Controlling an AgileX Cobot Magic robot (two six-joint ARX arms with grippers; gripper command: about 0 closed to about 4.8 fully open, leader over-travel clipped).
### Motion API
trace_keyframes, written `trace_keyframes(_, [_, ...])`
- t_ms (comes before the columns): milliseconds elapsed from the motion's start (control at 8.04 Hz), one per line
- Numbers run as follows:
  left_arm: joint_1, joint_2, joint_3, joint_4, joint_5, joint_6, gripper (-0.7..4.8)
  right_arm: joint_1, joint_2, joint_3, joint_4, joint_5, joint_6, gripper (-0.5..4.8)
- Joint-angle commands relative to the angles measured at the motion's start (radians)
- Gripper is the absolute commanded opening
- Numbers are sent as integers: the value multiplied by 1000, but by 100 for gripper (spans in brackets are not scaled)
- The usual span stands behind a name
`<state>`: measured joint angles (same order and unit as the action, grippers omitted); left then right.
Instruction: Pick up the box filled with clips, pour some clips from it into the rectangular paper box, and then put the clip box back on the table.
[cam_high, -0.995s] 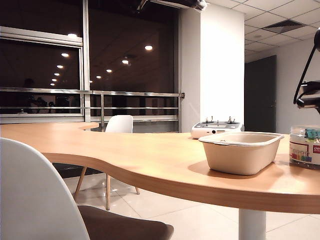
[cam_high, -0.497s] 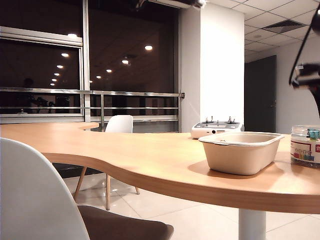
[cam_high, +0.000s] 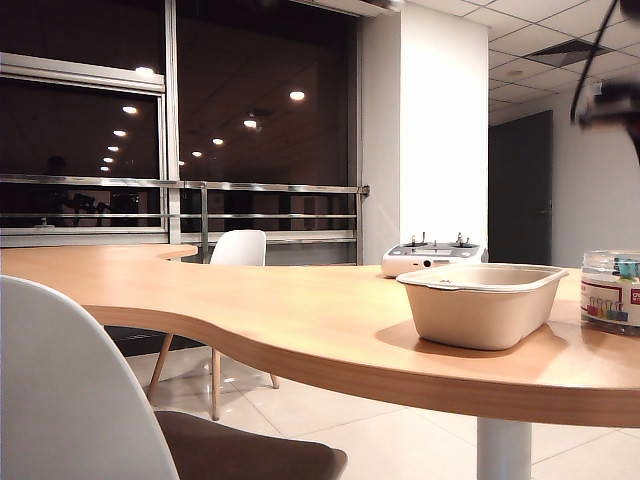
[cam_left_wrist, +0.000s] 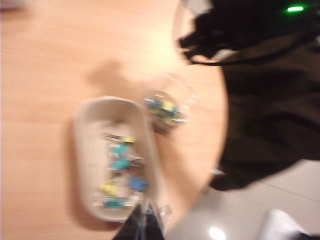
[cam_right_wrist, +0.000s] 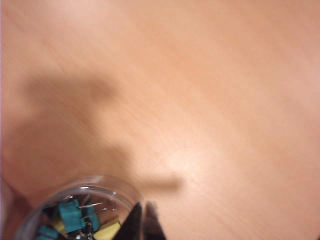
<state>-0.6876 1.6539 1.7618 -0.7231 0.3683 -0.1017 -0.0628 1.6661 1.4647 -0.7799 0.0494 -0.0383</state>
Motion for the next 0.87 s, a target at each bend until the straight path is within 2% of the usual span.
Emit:
trace_keyframes(124, [-1,-181,4,-55,-220,105,-6,12,-198,30,-24,-5,21,-1])
trace_keyframes(373, [0,-287,-39,-31,-306,110,-6,43,-338,-12,60,-3,19,-1])
trace_keyframes(497, [-1,-410,-153,57,-384,113,-6,56,-488,-112,205,-5,21,-1])
trace_keyframes(622, [0,-1012,-880,360,-402,113,-6,112,-1081,-745,552,-105,23,-1])
trace_keyframes(746, [0,-1110,-1000,388,-423,116,-6,110,-1183,-879,566,-100,13,-1])
trace_keyframes(870, [0,-1196,-1163,413,-391,117,-6,111,-1348,-1082,612,-91,13,38])
